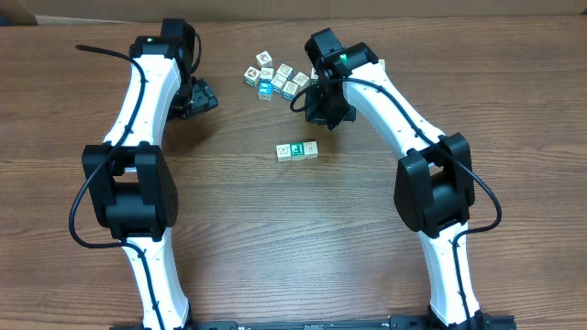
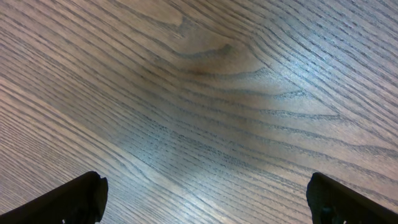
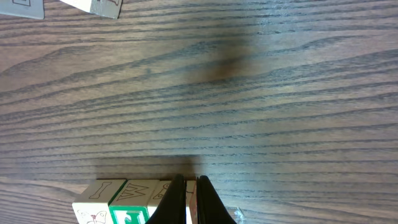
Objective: Form a horizontal line
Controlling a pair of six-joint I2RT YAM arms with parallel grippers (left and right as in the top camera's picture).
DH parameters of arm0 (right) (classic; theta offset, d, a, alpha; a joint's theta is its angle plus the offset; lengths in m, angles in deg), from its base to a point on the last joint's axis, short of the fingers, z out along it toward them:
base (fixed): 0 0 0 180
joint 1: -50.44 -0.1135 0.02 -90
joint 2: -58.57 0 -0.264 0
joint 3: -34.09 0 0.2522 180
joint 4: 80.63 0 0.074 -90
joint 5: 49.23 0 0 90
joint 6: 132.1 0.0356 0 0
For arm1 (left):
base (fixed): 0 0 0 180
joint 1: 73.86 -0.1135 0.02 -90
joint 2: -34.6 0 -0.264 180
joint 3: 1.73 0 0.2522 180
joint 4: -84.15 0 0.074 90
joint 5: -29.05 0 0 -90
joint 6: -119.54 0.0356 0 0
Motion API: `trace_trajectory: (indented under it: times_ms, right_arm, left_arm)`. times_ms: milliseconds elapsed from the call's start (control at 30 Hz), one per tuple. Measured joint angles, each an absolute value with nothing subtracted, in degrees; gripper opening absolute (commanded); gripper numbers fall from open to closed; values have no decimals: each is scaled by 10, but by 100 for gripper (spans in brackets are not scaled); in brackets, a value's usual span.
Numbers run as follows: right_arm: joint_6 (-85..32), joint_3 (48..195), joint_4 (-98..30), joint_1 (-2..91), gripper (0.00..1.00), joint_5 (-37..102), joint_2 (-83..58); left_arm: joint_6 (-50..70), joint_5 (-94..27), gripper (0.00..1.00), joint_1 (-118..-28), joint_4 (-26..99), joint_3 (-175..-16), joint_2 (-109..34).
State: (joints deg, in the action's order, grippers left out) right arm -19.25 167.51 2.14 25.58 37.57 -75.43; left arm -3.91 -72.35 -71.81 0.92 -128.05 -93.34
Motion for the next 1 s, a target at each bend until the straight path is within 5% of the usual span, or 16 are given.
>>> trace_trajectory:
  times_ms: [1000]
  right_arm:
    - [-211,1675,278,231,4,372,-754]
  left_arm:
    - [-39,-723,100,-718,9,-1280,-933]
